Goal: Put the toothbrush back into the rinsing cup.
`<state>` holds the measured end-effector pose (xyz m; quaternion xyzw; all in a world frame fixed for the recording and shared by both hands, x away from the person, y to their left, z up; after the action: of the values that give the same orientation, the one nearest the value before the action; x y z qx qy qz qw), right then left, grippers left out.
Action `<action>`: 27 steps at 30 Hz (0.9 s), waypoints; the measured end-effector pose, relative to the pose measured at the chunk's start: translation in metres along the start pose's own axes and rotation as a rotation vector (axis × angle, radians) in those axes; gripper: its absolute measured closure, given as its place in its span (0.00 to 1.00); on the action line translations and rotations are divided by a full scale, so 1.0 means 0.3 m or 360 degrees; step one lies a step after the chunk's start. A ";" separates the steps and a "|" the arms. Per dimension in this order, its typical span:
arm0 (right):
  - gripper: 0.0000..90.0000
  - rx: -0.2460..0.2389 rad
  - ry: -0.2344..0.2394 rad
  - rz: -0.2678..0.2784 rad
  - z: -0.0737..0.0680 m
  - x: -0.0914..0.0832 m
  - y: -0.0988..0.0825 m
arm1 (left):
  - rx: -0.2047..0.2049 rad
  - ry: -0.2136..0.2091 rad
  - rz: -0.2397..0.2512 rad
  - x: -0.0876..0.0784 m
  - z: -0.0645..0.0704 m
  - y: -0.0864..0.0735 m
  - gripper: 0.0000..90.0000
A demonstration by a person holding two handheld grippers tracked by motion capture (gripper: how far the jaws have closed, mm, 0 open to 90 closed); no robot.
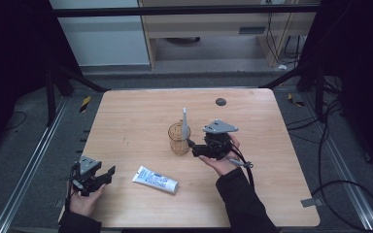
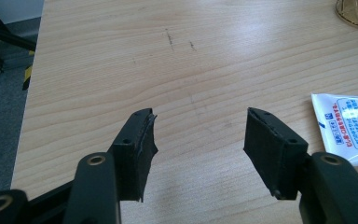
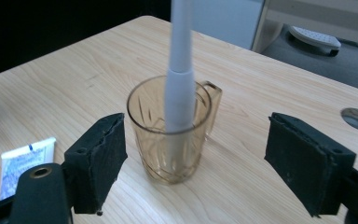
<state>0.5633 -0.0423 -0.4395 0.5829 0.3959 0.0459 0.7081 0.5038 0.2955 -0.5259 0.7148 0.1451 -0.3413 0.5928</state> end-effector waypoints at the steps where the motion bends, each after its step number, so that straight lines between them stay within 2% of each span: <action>1: 0.22 -0.0005 -0.0007 -0.0005 0.010 -0.009 -0.007 | -0.0003 -0.0001 -0.0001 0.000 0.000 -0.001 0.47; 3: 0.22 0.0011 -0.0032 0.0000 0.042 -0.040 -0.028 | -0.0005 -0.0009 -0.0006 0.001 0.003 -0.001 0.48; 7: 0.22 0.0025 -0.0050 -0.0004 0.074 -0.069 -0.054 | -0.0004 -0.0019 -0.0009 0.000 0.008 -0.001 0.49; 17: 0.24 0.0082 -0.0124 -0.0107 0.188 -0.151 -0.205 | 0.0025 -0.0067 -0.0034 0.005 0.038 -0.005 0.57; 22: 0.27 0.0096 -0.0150 -0.0134 0.230 -0.183 -0.263 | 0.0062 -0.0111 -0.0051 0.005 0.066 -0.005 0.64; 27: 0.29 0.0118 -0.0162 -0.0172 0.251 -0.201 -0.309 | 0.0077 -0.0153 -0.0058 0.004 0.090 -0.002 0.70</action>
<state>0.5316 -0.1628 -0.4884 0.5881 0.3916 -0.0367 0.7067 0.4959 0.2698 -0.5289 0.7090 0.1212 -0.3893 0.5754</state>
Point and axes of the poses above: each handheld gripper's, and its own axes: x roughly forward along the jaws, y roughly out of its top, z roughly to its right, the point moved 9 cm from there along x, roughly forward along the jaws, and after that the axes turned 4 degrees about -z, right-handed, at the moved point
